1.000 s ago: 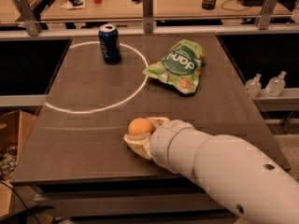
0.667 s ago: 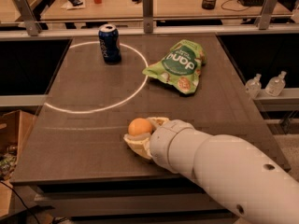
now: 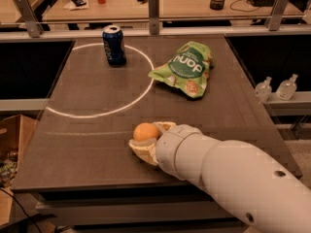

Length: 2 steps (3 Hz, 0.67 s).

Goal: Move orange near green rice chip bag

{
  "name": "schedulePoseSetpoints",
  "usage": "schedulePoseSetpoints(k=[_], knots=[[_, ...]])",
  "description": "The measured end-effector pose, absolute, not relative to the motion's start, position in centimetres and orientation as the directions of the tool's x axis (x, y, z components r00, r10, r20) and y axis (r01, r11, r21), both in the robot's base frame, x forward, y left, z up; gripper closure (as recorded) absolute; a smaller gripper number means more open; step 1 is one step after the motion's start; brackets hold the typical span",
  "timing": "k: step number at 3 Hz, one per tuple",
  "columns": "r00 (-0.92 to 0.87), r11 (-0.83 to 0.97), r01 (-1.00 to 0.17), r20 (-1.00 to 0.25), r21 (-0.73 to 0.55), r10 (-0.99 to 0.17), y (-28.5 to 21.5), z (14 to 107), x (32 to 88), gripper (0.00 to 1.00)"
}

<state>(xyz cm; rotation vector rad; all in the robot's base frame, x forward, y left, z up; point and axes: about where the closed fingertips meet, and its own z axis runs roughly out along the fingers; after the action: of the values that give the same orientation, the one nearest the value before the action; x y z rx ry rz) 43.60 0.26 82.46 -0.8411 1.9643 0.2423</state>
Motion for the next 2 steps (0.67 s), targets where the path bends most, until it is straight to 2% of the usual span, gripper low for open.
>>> schedulePoseSetpoints(k=[2], knots=[[-0.311,0.744,-0.647,-0.832,-0.168,-0.459,0.26,82.46,43.6,1.0]])
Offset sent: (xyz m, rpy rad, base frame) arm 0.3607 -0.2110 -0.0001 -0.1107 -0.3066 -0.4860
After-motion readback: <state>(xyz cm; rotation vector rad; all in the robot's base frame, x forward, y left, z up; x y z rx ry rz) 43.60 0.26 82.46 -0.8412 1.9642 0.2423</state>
